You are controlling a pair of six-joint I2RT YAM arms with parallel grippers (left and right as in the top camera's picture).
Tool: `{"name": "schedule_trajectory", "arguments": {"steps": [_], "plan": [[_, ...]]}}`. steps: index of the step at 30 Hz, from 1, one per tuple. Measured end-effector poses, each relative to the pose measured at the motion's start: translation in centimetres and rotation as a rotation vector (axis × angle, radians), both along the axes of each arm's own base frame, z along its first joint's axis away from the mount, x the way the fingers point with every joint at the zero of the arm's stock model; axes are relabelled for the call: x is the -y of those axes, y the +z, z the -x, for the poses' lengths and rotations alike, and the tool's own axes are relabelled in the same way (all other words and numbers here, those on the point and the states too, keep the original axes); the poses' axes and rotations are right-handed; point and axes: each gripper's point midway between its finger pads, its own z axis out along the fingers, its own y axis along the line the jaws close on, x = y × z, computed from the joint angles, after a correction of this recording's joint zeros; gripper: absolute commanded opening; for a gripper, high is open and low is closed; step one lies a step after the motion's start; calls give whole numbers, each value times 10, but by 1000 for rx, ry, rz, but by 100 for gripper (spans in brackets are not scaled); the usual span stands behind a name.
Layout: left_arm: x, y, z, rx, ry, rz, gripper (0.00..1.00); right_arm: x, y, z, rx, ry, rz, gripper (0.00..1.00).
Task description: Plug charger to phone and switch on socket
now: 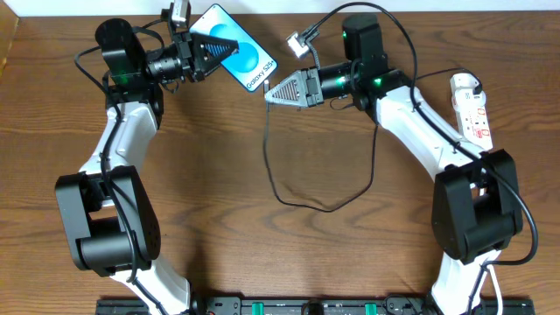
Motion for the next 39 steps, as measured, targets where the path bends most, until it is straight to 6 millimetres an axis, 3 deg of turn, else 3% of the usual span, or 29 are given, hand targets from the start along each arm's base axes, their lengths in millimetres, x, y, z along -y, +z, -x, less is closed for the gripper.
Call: {"name": "schedule_trajectory", "arguments": {"steps": [7, 13, 17, 20, 28, 34, 39], "plan": [[1, 0, 5, 2, -29, 0, 7, -16, 0, 13, 9, 33, 2, 1], [-7, 0, 7, 1, -32, 1, 7, -14, -6, 11, -24, 11, 30, 1], [-10, 0, 7, 0, -29, 2, 7, -7, -23, 8, -89, -34, 100, 1], [-10, 0, 7, 0, -32, 2, 7, 2, -42, 6, -141, -82, 184, 1], [-10, -9, 10, -17, -33, 4, 7, 60, -131, -5, -235, -361, 690, 1], [-9, -13, 11, -17, -32, 3, 7, 106, -167, -17, -176, -519, 975, 1], [-5, -13, 12, -17, -41, 3, 7, 119, -197, -15, -166, -508, 1096, 1]]}}
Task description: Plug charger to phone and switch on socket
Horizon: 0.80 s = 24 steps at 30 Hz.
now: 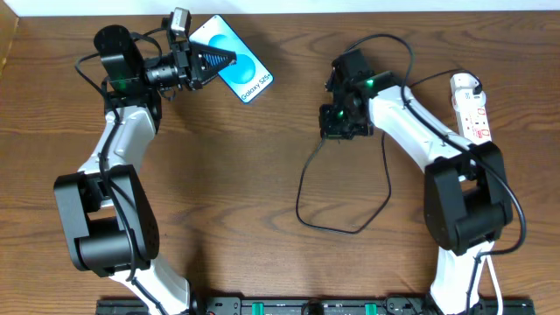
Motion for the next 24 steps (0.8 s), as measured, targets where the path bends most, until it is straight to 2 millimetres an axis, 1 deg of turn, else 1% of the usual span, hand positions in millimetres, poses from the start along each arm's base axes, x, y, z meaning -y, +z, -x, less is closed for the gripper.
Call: {"name": "schedule_trajectory", "arguments": {"steps": [3, 4, 5, 6, 7, 8, 10, 13, 15, 17, 19, 20, 21, 22, 23, 24], "plan": [[6, 0, 1, 3, -13, -1, 7, -4, -5, 5, -6, 23, 23, 1], [7, 0, 2, 3, -17, -1, 7, -5, -6, 7, -6, 30, 30, 5], [10, 0, 3, 3, -22, -1, 7, -6, -6, 8, -3, 38, 37, 13], [11, 0, 3, 3, -26, -1, 7, -7, -7, 8, 1, 45, 43, 25], [12, 0, 3, 3, -27, -1, 7, -6, -7, 8, 5, 47, 48, 28], [12, 0, 3, 3, -26, -1, 7, -7, -6, 7, 9, 49, 46, 35], [11, 0, 3, 3, -26, -1, 7, -6, -6, 6, 12, 51, 46, 44], [11, 0, 3, 3, -26, -1, 7, -5, -3, 3, 11, 43, 30, 45], [11, 0, 3, 3, -26, -1, 7, -5, 5, -3, 16, 34, 5, 45], [11, 0, 3, 3, -26, -1, 7, -8, 19, -15, 42, 28, -32, 44], [12, 0, 3, 4, -26, -1, 7, -12, 37, -28, 76, 23, -84, 42], [13, 0, 3, 4, -29, -1, 7, -15, 52, -40, 112, 21, -125, 40], [13, 0, 3, 4, -31, -1, 7, -16, 57, -43, 123, 19, -137, 39], [15, 0, 4, 7, -34, -1, 7, -19, 70, -52, 156, 19, -168, 38], [20, 0, 6, 10, -47, -2, 7, -21, 92, -68, 215, 18, -216, 37], [23, 0, 6, 11, -53, -2, 7, -22, 98, -71, 228, 19, -226, 37]]}}
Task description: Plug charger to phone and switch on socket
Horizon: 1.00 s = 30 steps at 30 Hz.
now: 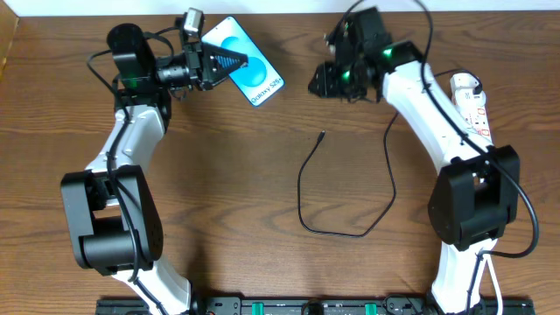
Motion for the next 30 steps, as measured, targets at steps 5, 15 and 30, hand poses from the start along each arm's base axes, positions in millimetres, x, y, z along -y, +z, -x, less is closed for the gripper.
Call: {"name": "schedule_trajectory", "arguments": {"steps": [5, 15, 30], "plan": [[28, 0, 9, 14, -65, -2, 7, -9, 18, -7, 58, 28, -22, 34], [63, -32, 33, -118, -150, -7, 7, -23, 13, 3, 162, 195, 90, 30], [59, -50, 38, -149, -140, -9, 7, -44, 4, 23, 186, 275, 195, 30]]}}
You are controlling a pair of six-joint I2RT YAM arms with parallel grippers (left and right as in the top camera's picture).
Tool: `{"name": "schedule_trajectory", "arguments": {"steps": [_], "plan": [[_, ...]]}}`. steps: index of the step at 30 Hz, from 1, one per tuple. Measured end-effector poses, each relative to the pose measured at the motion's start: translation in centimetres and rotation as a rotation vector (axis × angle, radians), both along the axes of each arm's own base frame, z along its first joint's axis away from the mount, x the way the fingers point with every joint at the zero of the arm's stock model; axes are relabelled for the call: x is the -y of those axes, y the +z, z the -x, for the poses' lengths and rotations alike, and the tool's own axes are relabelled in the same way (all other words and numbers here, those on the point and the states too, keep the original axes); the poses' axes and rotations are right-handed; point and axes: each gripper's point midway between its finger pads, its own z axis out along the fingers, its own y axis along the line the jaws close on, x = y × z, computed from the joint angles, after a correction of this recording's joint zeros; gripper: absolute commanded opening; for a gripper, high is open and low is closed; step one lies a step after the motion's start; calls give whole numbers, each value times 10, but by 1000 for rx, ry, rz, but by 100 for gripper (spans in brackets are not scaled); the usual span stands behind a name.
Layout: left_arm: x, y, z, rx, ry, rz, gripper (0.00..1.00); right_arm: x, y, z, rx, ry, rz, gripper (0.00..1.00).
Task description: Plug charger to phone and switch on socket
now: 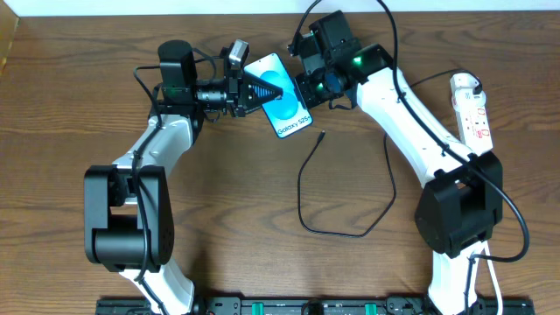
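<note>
The phone point(289, 112), its blue screen up and marked "Galaxy S25+", is at the back middle of the table. My left gripper point(276, 91) reaches in from the left and is shut on it, with the dark fingers lying across the screen. From the right, my right gripper point(304, 80) is tight against the phone's upper right edge; how its jaws stand is hidden. The black charger cable point(302, 188) lies in a loop on the wood, its free plug end point(323, 134) just below and right of the phone, in neither gripper.
A white power strip point(471, 109) lies at the right edge of the table, and the cable runs toward it. The table's far edge is just behind both grippers. A black rail point(280, 306) runs along the front.
My left gripper has carried the phone to the right, toward the table's middle. My right gripper has moved left and now sits against the phone's right edge. The cable plug lies where it was.
First my left gripper held the phone at the back left while my right held the cable's plug end beside it. Then the right gripper was low over the table. After that the plug lay loose on the wood with the right gripper lifted away. Now both grippers meet at the phone.
</note>
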Motion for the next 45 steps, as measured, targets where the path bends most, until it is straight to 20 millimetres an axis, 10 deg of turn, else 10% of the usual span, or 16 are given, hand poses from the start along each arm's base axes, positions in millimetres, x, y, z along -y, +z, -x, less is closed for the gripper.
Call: {"name": "schedule_trajectory", "arguments": {"steps": [45], "plan": [[-18, -4, -24, -96, 138, -23, 7, -39, 8, 6, 6, -123, -55, 33]]}}
